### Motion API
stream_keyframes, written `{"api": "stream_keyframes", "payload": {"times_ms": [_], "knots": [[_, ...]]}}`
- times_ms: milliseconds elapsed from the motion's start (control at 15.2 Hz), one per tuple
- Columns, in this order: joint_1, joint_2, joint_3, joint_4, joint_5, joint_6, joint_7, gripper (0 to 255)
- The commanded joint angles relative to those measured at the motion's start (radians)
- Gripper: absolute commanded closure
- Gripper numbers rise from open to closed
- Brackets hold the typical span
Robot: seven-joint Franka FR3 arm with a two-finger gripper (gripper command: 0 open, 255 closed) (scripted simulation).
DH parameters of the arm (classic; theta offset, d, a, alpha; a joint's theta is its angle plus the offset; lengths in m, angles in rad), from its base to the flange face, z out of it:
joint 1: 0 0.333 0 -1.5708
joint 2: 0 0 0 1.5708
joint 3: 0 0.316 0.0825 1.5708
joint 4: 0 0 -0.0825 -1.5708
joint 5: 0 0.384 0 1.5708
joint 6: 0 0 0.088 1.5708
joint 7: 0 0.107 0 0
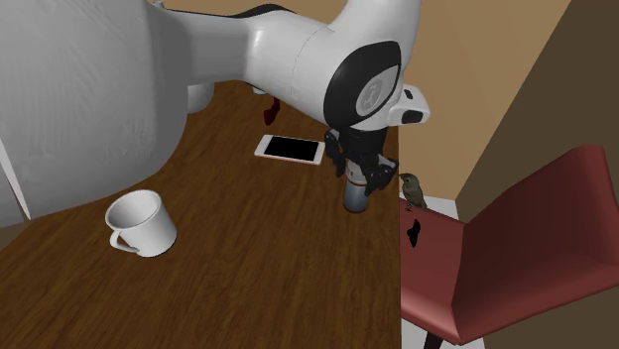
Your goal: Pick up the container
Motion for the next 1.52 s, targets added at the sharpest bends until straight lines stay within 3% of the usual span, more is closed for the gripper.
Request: {"api": "stream_keyframes", "payload": {"times_ms": [0,330,1452], "knots": [[0.0,0.001,0.0,-0.001,0.0,0.0,0.0,255],[0.0,0.003,0.0,0.0,0.0,0.001,0.0,255],[-0.001,0.002,-0.001,0.203,-0.003,-0.202,0.009,255]]}}
